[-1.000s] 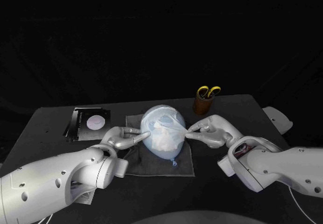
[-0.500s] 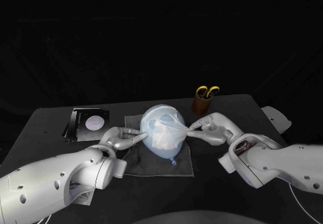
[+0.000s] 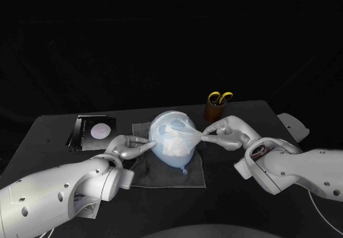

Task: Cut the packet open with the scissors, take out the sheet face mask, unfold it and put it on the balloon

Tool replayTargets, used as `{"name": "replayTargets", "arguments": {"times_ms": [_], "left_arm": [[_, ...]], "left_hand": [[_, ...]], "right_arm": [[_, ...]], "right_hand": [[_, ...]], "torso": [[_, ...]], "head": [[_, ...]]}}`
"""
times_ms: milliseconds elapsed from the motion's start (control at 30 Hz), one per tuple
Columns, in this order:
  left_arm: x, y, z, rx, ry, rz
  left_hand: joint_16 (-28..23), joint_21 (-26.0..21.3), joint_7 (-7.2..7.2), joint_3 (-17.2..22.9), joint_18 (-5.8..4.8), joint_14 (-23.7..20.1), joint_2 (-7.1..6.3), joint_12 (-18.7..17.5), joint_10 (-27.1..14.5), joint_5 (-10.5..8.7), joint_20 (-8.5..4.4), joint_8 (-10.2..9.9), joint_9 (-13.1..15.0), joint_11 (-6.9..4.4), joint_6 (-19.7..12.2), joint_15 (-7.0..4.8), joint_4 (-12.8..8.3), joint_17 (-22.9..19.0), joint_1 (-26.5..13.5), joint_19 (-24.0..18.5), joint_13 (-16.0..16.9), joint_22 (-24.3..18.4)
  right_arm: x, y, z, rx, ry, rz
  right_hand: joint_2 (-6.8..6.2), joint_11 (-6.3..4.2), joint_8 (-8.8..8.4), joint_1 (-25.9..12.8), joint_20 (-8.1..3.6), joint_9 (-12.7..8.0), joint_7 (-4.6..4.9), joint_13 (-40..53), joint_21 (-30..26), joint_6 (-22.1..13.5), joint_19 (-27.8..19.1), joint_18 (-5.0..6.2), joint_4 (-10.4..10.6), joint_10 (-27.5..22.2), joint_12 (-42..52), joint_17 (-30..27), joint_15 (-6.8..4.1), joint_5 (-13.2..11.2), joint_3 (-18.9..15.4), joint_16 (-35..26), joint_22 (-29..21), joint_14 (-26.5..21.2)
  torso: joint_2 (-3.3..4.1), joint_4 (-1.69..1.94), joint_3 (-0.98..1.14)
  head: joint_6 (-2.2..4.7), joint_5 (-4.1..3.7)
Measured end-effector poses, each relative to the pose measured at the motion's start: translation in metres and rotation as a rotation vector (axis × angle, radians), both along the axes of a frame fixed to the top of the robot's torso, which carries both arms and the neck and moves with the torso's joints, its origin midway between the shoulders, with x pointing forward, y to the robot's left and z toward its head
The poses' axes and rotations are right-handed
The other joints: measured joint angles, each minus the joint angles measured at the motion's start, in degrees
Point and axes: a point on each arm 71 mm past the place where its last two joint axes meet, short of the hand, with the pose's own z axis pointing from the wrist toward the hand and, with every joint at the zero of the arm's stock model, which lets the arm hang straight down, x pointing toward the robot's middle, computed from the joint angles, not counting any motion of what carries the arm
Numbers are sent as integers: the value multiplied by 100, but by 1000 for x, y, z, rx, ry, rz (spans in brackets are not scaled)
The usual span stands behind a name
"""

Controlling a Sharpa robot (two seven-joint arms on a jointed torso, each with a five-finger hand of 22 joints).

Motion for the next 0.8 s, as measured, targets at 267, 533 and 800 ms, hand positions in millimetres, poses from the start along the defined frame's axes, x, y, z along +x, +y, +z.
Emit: {"name": "replayTargets", "arguments": {"times_ms": [267, 533, 800], "left_arm": [[1, 1, 0, 3, -2, 5], [3, 2, 0, 6, -4, 8], [3, 3, 0, 7, -6, 9]], "left_hand": [[0, 0, 0, 0, 0, 0, 0, 0, 0, 0, -1, 0, 0, 0, 0, 0, 0, 0, 0, 1, 0, 0], [0, 0, -1, -1, 1, 0, 0, 0, 0, 0, 2, 0, 0, 0, -1, 0, 0, -1, 0, -2, 0, 0], [0, 1, -1, 1, 1, 0, -2, -24, -1, 0, 11, -25, -7, 0, -1, 0, 1, -11, 2, -12, 0, 0]], "right_arm": [[3, -2, 3, -8, -8, 6], [6, -1, 9, -16, -24, 18], [9, 0, 17, -12, -38, 32]], "right_hand": [[-16, 0, 28, -16, 0, 0, -2, -5, 0, 1, 0, -7, -52, 0, -1, 0, 0, 0, 108, -3, 0, 0], [-15, 0, 28, -14, 0, 0, -3, -16, 0, 2, 0, -36, -182, 0, -10, -1, 0, -4, 246, -8, 3, 0], [61, -278, 29, 63, 0, 116, -73, -15, -1, 57, 0, -36, -375, 276, -12, -5, -212, 23, 439, 2, 4, 114]], "torso": [[-2, 1, -1], [-2, 4, -1], [-3, 4, -4]], "head": [[1, 13], [5, 25], [10, 24]]}}
